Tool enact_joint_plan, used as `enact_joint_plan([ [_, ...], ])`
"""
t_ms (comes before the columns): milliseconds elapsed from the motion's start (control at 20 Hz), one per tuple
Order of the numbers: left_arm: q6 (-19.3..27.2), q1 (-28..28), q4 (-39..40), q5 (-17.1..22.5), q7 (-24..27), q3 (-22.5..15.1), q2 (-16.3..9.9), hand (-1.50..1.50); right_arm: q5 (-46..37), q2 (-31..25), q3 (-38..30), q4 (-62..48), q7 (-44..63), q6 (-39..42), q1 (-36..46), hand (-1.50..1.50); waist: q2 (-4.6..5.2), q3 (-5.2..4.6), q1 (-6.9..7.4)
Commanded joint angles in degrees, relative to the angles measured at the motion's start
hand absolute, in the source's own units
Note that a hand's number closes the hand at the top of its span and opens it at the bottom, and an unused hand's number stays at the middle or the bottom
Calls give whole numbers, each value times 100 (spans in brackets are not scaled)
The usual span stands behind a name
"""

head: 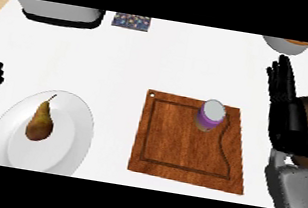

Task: Pick the can from the cutting board and place it in the pan

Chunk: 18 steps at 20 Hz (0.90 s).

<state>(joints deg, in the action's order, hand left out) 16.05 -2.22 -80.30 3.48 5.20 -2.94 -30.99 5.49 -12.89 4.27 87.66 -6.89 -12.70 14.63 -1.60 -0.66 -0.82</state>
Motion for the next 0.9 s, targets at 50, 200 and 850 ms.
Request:
enact_joint_plan([
  [50, -334, 452, -309, 310, 48, -230, 437, 0, 748, -259, 20, 32, -90, 1235, 408, 150, 166, 70, 82],
  [200, -429, 705, -717, 469, 341, -814, 1215, 0, 1402, -247, 378, -46, -128, 2408, 874, 150, 211, 77, 177],
  [850, -618, 544, -975, 551, 227, -1364, 1997, 0, 180, -2315, -474, -2264, -2042, 4284, 1038, -150, 182, 70, 160],
])
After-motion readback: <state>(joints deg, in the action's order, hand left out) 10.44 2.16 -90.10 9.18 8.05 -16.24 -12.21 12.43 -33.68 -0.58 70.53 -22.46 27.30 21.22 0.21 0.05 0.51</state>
